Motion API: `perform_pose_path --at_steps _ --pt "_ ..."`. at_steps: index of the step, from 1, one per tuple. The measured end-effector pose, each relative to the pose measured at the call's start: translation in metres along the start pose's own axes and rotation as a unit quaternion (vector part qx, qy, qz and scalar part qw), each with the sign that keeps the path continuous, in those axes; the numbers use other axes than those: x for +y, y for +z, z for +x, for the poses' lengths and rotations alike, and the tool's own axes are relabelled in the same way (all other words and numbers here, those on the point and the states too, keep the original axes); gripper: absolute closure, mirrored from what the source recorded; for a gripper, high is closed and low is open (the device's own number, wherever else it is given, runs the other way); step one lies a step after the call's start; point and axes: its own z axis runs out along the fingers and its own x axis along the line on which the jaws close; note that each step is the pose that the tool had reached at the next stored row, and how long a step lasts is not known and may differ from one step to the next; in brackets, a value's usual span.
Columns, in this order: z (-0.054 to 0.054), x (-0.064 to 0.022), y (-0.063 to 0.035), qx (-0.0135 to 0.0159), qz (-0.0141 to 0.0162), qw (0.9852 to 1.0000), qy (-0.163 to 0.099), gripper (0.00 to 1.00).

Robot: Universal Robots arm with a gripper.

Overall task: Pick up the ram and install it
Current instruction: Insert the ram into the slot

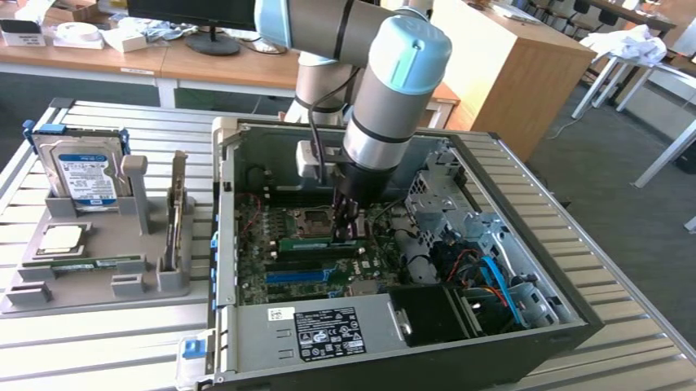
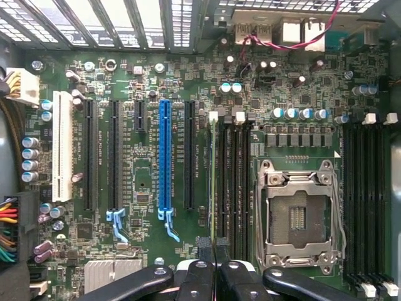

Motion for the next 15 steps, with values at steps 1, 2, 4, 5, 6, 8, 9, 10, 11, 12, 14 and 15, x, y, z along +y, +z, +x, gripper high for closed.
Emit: perform_pose_path --at_steps 1,2,4,5,6,8,9,10,11,12,14,15 --pt "-0.0003 0.0 0.0 0.0 0.0 1.0 0.0 0.89" --pt "-0.0005 0.0 0.0 0.0 0.0 1.0 0.0 0.89" --pt "-0.0007 0.0001 0.0002 0.0 0.0 1.0 0.0 0.89" --pt "-0.0007 0.0 0.0006 -0.0001 0.0 1.0 0.001 0.89" --pt "-0.0007 0.0 0.001 0.0 0.0 1.0 0.001 0.89" --pt "-0.0007 0.0 0.0011 0.0001 0.0 1.0 0.001 0.89" --pt "-0.0007 0.0 0.0011 0.0001 0.0 1.0 0.001 0.89" --pt "-0.0007 0.0 0.0011 0.0 0.0 1.0 0.001 0.89" --pt "-0.0007 0.0 0.0012 0.0 0.0001 1.0 0.001 0.89" --pt "-0.0007 0.0 0.0012 0.0 0.0001 1.0 0.001 0.89" --pt "-0.0007 0.0 0.0022 -0.0003 0.0002 1.0 0.001 0.89" --pt "-0.0006 0.0 0.0028 -0.0002 0.0001 1.0 0.001 0.89"
